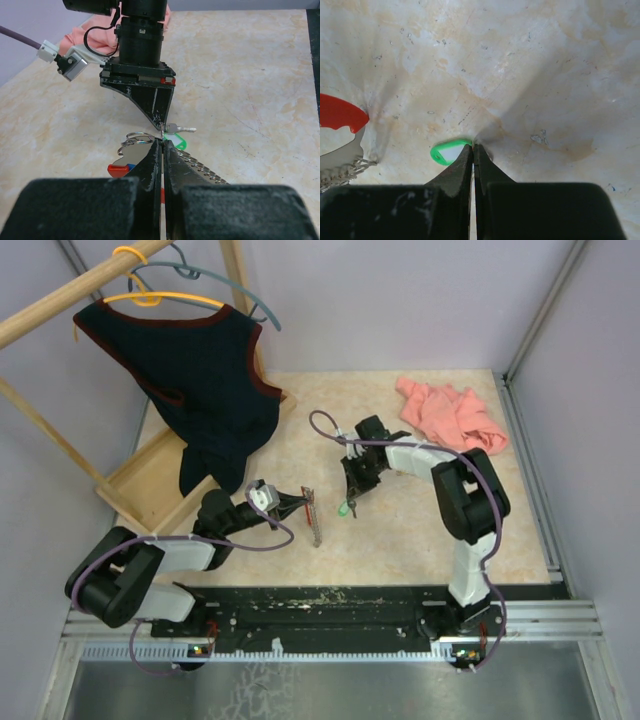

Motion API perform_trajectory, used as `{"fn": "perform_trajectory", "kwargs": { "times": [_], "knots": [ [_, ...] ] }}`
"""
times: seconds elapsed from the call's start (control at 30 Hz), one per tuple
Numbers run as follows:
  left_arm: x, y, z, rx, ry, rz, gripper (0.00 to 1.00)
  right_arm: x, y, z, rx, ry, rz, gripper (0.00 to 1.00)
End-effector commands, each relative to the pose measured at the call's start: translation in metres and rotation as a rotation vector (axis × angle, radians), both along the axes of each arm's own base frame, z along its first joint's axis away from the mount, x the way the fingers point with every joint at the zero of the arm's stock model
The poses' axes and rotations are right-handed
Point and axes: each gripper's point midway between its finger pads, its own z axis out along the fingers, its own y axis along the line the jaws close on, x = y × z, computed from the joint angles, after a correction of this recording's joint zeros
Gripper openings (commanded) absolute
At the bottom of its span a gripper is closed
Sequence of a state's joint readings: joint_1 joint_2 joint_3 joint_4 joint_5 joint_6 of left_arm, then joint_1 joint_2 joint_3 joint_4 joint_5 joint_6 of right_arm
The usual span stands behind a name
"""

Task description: Put the keys on the keyring

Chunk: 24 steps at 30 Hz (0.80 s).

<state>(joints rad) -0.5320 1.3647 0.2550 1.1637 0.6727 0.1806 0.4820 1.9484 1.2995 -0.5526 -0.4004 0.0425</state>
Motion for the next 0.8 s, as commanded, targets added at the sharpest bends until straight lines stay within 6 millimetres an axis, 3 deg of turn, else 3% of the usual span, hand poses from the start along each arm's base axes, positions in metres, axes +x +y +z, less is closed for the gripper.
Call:
{"fn": "perform_trajectory", "kwargs": {
  "times": [0.0, 0.13, 0.17, 0.4, 0.77],
  "knots": [
    [-0.001, -0.002, 0.011, -0.015, -0.04, -0.018, 0.0, 0.014, 0.013, 0.052, 0.095, -0.233, 0.073, 0.0],
    [-0.002, -0.001, 0.013, -0.017, -0.045, -0.022, 0.0, 0.01, 0.018, 0.077, 0.161, -0.39, 0.14, 0.0],
    [-0.002, -0.002, 0.013, -0.016, -0.045, -0.026, 0.0, 0.009, 0.019, 0.092, 0.19, -0.446, 0.156, 0.0],
    [-0.004, -0.003, 0.016, -0.02, -0.038, -0.04, 0.0, -0.009, 0.027, 0.133, 0.338, -0.748, 0.346, 0.0],
    [-0.012, -0.005, 0.014, -0.004, -0.046, -0.086, 0.0, -0.059, 0.037, 0.171, 0.542, -1.196, 0.692, 0.0]
  ]
}}
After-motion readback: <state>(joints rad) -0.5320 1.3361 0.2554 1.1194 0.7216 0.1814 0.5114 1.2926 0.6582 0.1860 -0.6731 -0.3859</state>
